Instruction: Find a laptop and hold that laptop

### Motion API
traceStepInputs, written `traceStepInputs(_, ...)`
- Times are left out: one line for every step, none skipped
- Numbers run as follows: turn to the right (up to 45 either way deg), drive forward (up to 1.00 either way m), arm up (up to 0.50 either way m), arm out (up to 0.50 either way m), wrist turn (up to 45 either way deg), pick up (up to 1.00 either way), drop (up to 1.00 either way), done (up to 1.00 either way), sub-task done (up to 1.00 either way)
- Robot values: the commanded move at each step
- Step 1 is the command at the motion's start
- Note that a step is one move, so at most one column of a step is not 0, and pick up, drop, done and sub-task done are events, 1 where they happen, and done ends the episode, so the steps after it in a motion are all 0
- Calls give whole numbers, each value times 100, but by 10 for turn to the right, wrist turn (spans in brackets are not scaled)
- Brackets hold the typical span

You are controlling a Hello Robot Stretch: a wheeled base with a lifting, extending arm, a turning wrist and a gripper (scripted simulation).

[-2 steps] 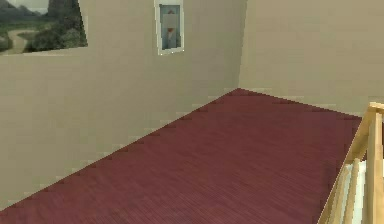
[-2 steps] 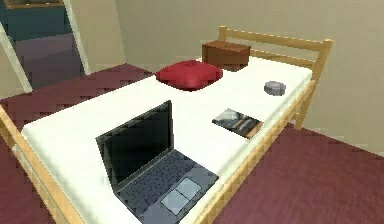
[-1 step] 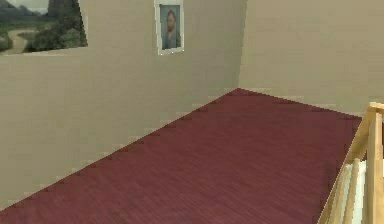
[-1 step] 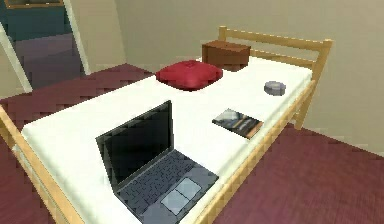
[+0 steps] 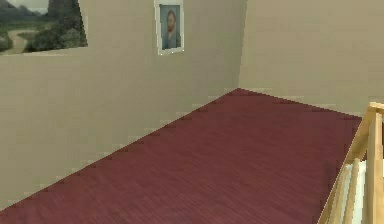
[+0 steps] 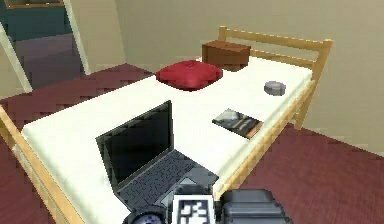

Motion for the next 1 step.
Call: traceStepInputs(0, 0, 0, 2, 0, 0, 0, 0, 0)
